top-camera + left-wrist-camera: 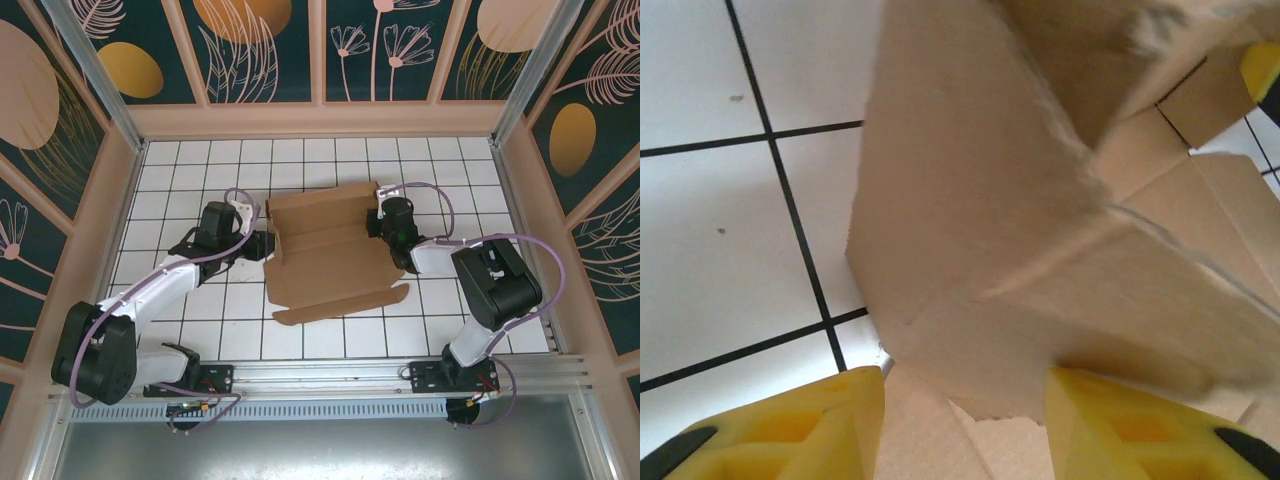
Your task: Fold the paper box
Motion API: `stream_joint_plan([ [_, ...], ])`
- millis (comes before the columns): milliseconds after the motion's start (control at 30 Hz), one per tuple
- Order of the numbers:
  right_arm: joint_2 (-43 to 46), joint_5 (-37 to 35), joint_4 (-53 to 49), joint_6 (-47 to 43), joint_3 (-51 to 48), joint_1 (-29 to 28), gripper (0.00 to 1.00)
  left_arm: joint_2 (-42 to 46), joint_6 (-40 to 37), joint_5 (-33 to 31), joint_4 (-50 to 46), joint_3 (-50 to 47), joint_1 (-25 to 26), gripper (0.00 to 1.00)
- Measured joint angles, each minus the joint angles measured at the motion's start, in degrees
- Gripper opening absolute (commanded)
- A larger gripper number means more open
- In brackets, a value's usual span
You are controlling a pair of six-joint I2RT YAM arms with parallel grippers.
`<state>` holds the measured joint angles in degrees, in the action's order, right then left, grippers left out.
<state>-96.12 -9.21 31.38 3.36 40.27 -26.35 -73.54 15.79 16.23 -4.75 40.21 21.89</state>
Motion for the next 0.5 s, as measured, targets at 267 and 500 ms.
stream_joint_plan([
  [267, -0.2, 0.13, -0.39, 0.0, 0.46, 0.0, 0.16, -2.73, -2.75, -3.89, -0.48, 3.74, 1.09, 0.55],
  [500, -0.2, 0.31, -0.39, -0.02, 0.46, 0.0, 0.15, -8.57, -3.58, -11.28, -0.02, 7.76, 1.09, 0.6],
])
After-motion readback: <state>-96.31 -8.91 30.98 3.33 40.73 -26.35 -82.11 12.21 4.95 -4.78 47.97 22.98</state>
